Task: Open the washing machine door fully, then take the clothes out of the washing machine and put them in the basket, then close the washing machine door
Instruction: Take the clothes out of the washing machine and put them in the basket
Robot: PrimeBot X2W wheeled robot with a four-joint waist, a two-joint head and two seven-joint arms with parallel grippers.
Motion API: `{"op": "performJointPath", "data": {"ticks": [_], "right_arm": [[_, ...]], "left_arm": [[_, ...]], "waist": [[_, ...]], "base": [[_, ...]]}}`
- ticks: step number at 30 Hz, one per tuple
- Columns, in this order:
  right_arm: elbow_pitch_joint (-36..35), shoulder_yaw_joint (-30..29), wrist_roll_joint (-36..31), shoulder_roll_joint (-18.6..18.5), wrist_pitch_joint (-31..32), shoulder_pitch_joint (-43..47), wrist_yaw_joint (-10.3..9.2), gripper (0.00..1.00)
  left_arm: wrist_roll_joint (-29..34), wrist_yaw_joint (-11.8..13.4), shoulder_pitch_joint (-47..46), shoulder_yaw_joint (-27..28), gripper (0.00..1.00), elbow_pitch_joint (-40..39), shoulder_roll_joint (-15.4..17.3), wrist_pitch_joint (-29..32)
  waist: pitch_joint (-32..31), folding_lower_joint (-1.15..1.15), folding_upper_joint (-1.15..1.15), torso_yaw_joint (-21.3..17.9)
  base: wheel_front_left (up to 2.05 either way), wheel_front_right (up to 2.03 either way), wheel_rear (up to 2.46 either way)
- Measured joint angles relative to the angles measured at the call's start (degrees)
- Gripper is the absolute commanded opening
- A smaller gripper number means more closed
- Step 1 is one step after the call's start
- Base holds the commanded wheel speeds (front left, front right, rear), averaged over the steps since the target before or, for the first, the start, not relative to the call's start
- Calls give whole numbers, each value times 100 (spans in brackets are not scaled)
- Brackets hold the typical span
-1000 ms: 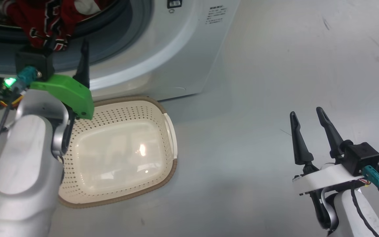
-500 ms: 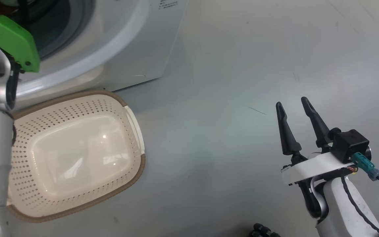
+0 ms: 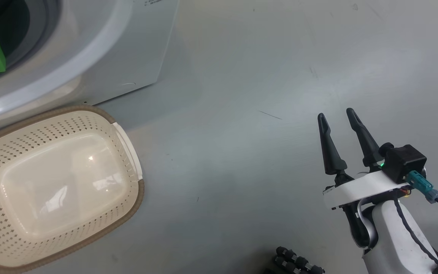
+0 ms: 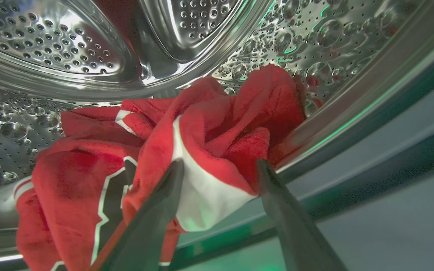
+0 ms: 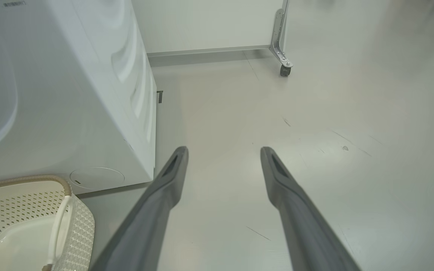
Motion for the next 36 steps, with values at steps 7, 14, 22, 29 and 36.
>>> {"op": "performJointPath", "data": {"ticks": [7, 14, 22, 29, 36], "right_arm": [[12, -36, 1, 11, 0, -21, 0, 100], [-3, -196, 3, 19, 0, -66, 0, 100], [-27, -333, -12, 19, 0, -68, 0, 100], [-45, -424, -105, 14, 0, -67, 1, 100], [-56, -520, -214, -64, 0, -63, 43, 100]], "left_arm": [[3, 10, -154, -7, 0, 232, -11, -9], [52, 55, -266, -24, 0, 333, -194, -229], [15, 57, -242, 43, 0, 453, -346, -739], [-144, 60, 21, 168, 0, 363, -513, -1405], [-236, 60, 428, 211, 0, 138, -759, -2098]], "waist": [[31, 0, 0, -36], [53, 0, 0, 50], [1, 0, 0, 268], [-97, 0, 0, 517], [-251, 0, 0, 782]], "base": [[0, 0, 0], [0, 0, 0], [0, 0, 0], [0, 0, 0], [0, 0, 0]]}}
